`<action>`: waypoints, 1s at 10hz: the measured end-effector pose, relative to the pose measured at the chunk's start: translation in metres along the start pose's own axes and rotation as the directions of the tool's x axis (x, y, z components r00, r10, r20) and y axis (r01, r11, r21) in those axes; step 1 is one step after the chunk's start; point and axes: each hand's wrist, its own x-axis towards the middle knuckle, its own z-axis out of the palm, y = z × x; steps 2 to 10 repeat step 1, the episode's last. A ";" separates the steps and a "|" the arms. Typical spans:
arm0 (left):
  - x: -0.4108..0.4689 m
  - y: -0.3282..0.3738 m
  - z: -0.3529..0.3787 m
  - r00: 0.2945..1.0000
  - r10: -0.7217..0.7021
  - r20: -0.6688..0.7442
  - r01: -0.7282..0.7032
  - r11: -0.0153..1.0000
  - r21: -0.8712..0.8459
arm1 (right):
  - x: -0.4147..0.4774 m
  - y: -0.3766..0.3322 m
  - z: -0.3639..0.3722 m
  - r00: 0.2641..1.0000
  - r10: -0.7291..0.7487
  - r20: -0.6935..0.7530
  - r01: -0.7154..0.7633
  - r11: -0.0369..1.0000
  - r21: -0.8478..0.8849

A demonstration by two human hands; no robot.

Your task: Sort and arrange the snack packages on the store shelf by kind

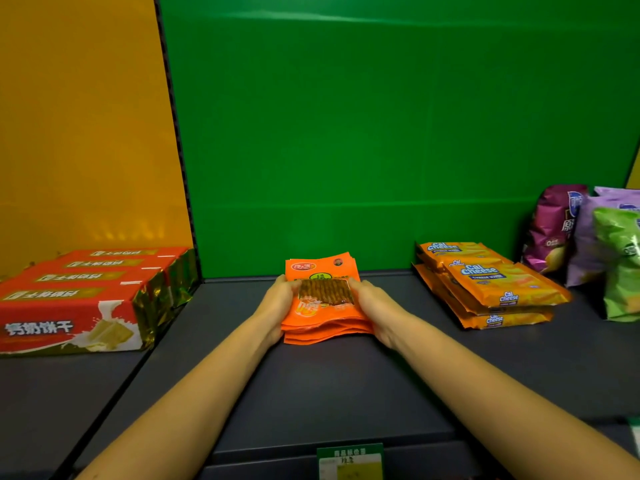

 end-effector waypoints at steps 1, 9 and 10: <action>-0.001 0.003 0.001 0.999 0.025 -0.023 -0.023 0.997 0.077 | -0.003 -0.005 0.000 1.000 0.026 -0.004 -0.026 0.999 -0.043; -0.001 0.003 0.001 0.999 0.025 -0.023 -0.023 0.997 0.077 | -0.003 -0.005 0.000 1.000 0.026 -0.004 -0.026 0.999 -0.043; -0.001 0.003 0.001 0.999 0.025 -0.023 -0.023 0.997 0.077 | -0.003 -0.005 0.000 1.000 0.026 -0.004 -0.026 0.999 -0.043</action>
